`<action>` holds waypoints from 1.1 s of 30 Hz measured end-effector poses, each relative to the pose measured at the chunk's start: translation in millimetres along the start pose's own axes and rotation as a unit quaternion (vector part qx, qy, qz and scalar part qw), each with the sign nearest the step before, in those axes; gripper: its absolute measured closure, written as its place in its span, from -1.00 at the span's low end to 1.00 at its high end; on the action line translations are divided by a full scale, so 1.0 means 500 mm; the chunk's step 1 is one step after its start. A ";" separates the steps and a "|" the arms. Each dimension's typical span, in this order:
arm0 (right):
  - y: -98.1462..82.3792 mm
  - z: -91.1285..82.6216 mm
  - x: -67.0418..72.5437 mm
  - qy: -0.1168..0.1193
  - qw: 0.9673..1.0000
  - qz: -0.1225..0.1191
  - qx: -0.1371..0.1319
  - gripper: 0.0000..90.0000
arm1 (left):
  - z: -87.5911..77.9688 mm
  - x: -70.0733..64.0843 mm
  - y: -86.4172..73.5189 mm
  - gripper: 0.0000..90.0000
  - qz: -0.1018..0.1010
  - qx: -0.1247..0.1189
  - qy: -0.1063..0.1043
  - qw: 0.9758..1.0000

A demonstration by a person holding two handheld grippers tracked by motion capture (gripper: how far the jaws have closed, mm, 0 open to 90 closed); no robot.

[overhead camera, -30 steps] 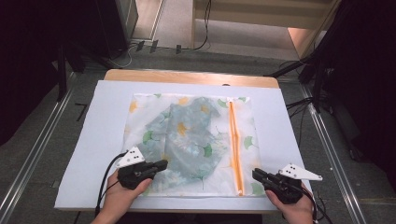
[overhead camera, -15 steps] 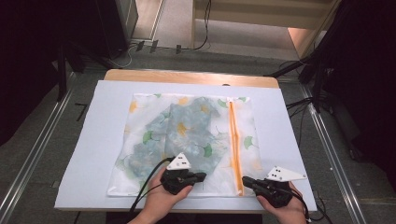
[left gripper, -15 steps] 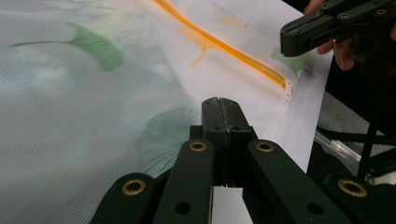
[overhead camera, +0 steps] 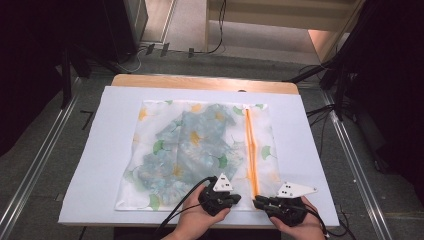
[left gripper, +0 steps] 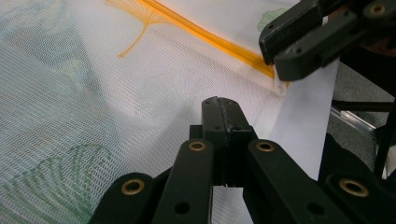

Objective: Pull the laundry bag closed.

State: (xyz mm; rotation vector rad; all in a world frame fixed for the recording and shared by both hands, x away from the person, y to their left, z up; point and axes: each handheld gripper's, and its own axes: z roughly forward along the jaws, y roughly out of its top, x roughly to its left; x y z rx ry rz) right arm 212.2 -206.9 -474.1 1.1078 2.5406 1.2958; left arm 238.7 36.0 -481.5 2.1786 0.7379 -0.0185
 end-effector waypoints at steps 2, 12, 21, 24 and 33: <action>-0.001 0.003 0.004 -0.003 1.000 -0.005 0.005 0.52 | -0.001 0.005 -0.001 1.00 -0.012 -0.001 -0.008 1.000; -0.004 0.013 0.012 -0.025 0.998 -0.051 0.023 0.56 | -0.001 0.006 -0.002 1.00 -0.012 0.000 -0.009 1.000; 0.002 0.000 -0.004 -0.027 1.000 -0.004 0.012 1.00 | -0.001 0.004 -0.003 1.00 -0.007 0.001 -0.005 1.000; 0.001 -0.003 -0.011 -0.048 0.999 0.008 0.019 1.00 | -0.001 0.004 -0.003 0.99 -0.006 0.001 -0.006 1.000; 0.008 -0.004 -0.027 -0.010 0.995 0.104 0.004 0.68 | -0.001 0.004 -0.003 0.98 -0.006 0.001 -0.006 1.000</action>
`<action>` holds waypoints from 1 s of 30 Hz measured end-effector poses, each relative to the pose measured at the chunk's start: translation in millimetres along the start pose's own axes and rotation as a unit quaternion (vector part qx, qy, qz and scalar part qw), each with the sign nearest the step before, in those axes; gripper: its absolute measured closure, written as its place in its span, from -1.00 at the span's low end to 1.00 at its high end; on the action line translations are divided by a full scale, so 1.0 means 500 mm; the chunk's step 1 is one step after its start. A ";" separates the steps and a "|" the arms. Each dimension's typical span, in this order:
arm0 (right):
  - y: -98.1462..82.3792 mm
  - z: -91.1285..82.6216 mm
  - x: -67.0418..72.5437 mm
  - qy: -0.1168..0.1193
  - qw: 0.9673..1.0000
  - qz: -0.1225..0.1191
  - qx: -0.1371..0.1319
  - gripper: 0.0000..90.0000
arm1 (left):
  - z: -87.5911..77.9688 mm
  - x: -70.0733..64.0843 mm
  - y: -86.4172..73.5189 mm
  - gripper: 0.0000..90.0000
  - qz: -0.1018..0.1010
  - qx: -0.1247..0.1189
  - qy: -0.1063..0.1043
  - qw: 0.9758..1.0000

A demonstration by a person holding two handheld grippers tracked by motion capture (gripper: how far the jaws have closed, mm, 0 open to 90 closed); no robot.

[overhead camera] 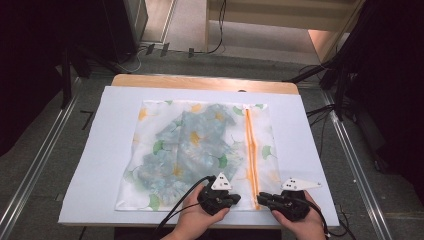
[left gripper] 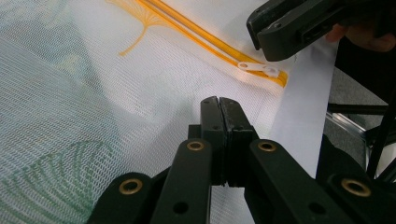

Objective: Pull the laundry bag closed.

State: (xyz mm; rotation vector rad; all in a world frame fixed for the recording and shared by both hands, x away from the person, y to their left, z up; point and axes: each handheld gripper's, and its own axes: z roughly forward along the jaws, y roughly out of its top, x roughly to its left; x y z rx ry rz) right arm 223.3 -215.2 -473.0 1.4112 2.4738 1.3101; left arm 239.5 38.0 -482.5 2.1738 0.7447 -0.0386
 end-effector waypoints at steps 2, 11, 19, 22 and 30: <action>0.006 0.006 0.004 -0.003 1.000 0.020 0.010 0.68 | 0.000 -0.001 0.000 0.98 0.001 -0.002 0.000 1.000; 0.007 0.021 0.002 -0.011 0.998 0.057 0.031 0.80 | 0.000 -0.003 -0.001 0.97 0.005 -0.002 0.003 1.000; 0.008 0.017 0.001 0.011 0.997 0.066 0.034 0.92 | 0.001 -0.003 -0.001 0.96 0.004 -0.003 0.002 1.000; 0.006 0.018 0.001 0.016 0.997 0.061 0.033 0.95 | 0.001 -0.003 -0.001 0.96 0.003 -0.003 0.002 1.000; 0.008 0.024 0.009 0.015 0.999 0.036 0.037 0.93 | 0.001 -0.004 -0.001 0.95 0.005 -0.004 0.002 1.000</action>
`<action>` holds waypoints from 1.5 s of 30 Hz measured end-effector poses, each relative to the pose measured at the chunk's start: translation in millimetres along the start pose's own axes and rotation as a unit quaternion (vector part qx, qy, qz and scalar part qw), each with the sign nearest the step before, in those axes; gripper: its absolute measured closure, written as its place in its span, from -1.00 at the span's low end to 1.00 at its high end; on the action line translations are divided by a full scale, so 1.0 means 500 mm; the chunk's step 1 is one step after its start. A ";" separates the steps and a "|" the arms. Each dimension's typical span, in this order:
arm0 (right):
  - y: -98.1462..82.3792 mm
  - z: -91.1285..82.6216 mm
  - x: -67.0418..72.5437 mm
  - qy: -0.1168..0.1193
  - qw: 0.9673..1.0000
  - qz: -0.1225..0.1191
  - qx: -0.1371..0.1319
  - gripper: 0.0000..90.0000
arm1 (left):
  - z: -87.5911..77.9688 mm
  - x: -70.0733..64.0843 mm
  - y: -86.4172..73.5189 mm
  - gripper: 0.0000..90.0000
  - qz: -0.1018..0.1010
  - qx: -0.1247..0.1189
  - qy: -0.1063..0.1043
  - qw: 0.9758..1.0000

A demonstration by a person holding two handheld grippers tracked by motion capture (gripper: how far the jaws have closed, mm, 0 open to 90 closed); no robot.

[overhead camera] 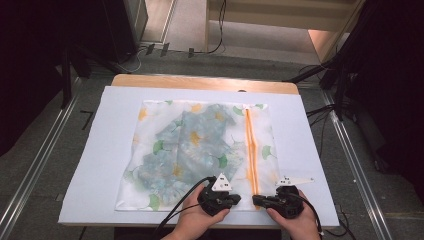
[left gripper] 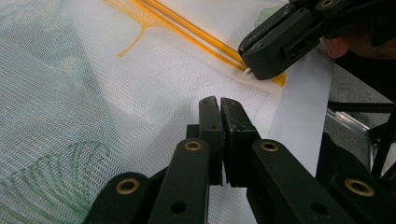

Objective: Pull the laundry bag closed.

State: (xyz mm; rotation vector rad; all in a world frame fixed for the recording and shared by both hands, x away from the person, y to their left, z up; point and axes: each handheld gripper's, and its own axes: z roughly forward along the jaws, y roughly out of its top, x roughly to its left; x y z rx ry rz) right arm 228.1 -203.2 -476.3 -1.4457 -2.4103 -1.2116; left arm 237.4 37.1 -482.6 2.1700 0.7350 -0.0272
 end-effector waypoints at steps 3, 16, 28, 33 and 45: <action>0.000 0.005 0.006 -0.013 1.000 -0.019 0.003 0.93 | 0.000 0.000 0.000 0.94 0.000 0.001 0.000 1.000; 0.004 0.004 0.012 -0.032 0.999 -0.035 -0.001 1.00 | 0.002 -0.029 -0.001 0.96 0.048 -0.008 0.024 0.999; 0.002 0.002 0.003 -0.024 1.000 -0.006 -0.012 1.00 | 0.023 -0.034 0.008 1.00 0.033 0.005 -0.002 0.999; 0.006 -0.002 0.004 -0.030 0.999 -0.006 -0.021 1.00 | 0.023 -0.031 0.006 1.00 0.028 0.004 -0.011 1.000; 0.023 0.003 0.012 -0.051 0.998 -0.004 -0.031 1.00 | 0.023 -0.028 0.005 1.00 0.026 0.003 -0.019 0.999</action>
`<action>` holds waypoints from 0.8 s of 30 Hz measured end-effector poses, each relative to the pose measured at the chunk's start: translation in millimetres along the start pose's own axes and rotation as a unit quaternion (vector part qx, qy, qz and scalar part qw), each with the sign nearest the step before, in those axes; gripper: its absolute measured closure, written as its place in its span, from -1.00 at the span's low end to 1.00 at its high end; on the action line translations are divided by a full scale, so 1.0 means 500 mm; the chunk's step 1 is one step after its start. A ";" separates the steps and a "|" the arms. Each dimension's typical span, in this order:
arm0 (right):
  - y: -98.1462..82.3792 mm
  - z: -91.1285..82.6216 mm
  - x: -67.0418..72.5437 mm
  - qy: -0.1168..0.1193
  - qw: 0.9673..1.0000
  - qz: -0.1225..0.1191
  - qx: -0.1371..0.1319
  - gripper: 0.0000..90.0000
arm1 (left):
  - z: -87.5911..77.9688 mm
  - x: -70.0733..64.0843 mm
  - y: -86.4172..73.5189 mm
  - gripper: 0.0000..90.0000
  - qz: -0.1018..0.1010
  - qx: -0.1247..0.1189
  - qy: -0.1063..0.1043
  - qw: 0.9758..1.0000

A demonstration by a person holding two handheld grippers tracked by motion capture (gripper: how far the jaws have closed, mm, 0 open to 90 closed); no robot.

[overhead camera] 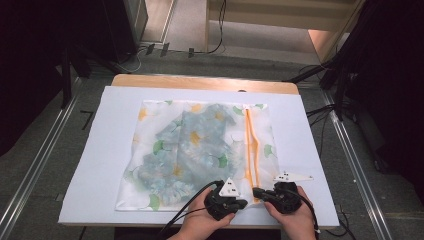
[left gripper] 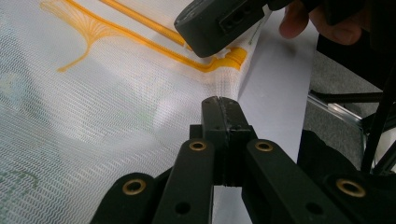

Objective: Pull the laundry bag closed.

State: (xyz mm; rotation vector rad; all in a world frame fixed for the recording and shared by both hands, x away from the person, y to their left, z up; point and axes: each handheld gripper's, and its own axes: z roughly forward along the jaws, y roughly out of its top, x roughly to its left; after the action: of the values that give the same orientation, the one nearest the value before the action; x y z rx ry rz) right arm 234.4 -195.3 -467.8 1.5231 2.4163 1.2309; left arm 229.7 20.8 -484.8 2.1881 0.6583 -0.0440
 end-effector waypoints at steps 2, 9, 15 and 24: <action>0.001 -0.001 -0.001 0.000 1.000 0.001 -0.002 1.00 | 0.000 0.000 0.000 1.00 0.000 0.001 0.000 1.000; 0.005 -0.009 -0.007 0.016 1.000 0.001 -0.018 1.00 | -0.001 0.002 0.001 1.00 -0.004 0.003 -0.001 1.000; -0.003 -0.006 -0.009 0.029 0.999 -0.001 -0.011 1.00 | -0.001 -0.001 0.014 1.00 -0.005 0.009 -0.004 1.000; -0.011 0.003 -0.014 0.031 0.999 0.010 0.000 1.00 | 0.015 -0.010 0.019 1.00 0.002 0.014 -0.007 1.000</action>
State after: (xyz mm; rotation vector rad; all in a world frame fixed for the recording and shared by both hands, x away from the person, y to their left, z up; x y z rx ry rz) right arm 234.5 -201.1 -474.8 1.5345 2.4441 1.3023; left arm 231.0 8.2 -481.8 2.2146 0.6481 -0.0667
